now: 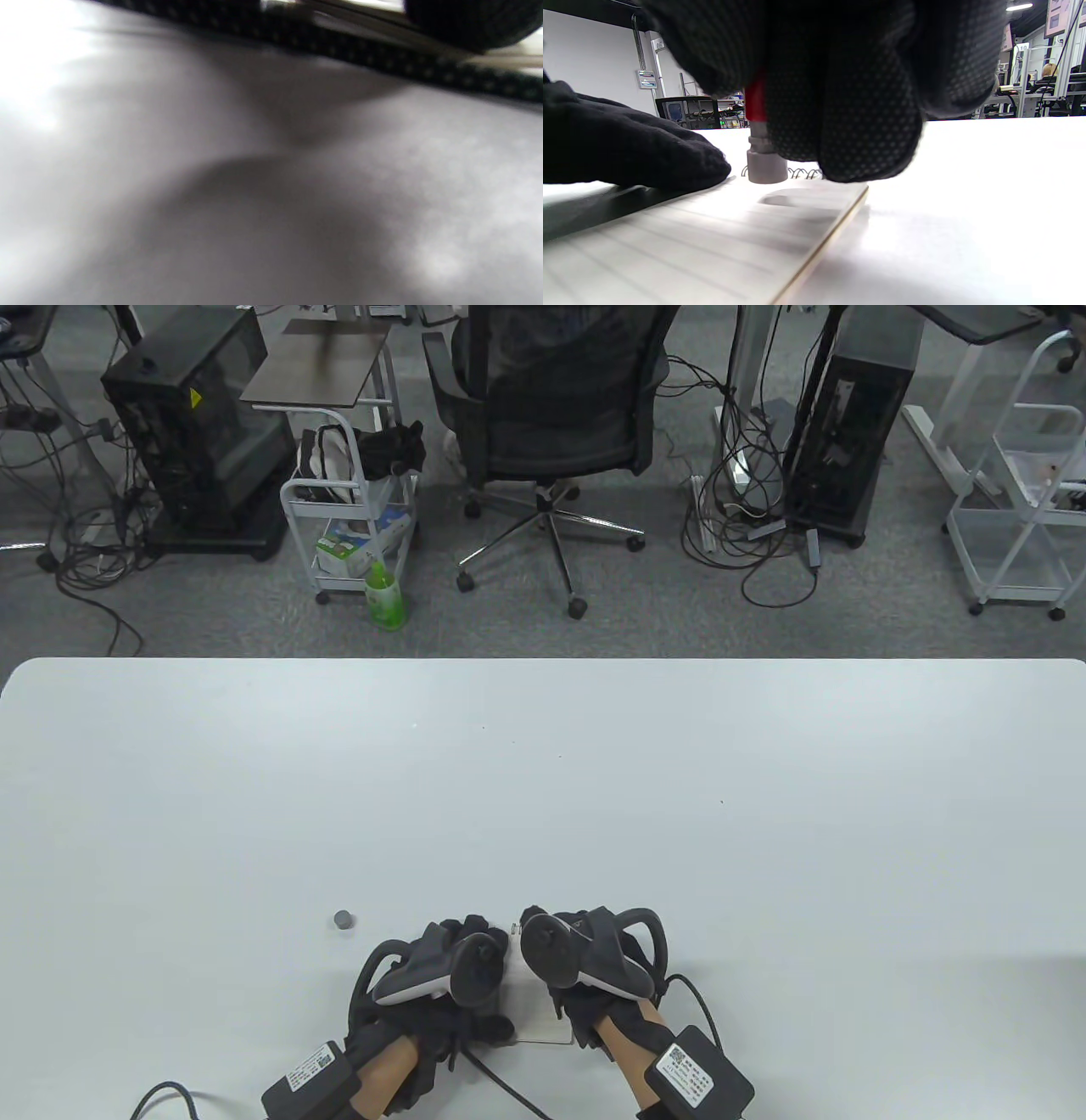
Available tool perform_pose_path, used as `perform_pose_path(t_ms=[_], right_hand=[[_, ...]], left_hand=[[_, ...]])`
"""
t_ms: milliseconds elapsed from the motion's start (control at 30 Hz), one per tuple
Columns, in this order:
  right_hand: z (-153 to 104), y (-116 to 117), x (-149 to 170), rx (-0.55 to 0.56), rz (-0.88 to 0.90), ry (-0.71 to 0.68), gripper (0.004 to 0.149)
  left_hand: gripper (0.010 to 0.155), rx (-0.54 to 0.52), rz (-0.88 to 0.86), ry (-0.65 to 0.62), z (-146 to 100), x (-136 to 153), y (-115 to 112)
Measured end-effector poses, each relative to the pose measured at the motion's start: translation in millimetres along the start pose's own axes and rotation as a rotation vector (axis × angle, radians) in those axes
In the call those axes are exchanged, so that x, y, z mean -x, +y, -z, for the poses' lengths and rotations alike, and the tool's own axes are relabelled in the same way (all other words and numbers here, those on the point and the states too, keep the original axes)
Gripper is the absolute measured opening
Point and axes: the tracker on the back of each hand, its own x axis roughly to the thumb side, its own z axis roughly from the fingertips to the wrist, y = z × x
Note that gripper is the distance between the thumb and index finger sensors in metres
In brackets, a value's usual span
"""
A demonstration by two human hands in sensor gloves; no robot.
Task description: Stamp flower pattern stamp onto notebook
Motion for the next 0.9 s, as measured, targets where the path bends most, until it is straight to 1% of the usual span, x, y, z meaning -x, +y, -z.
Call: perform_pose_path(t_ms=[900], right_hand=[[1.0,7.0,-6.9,-0.032,-0.004,-0.022,0.046]], left_hand=[[0.101,0.0,0.0,0.0,0.0,0.0,0.0]])
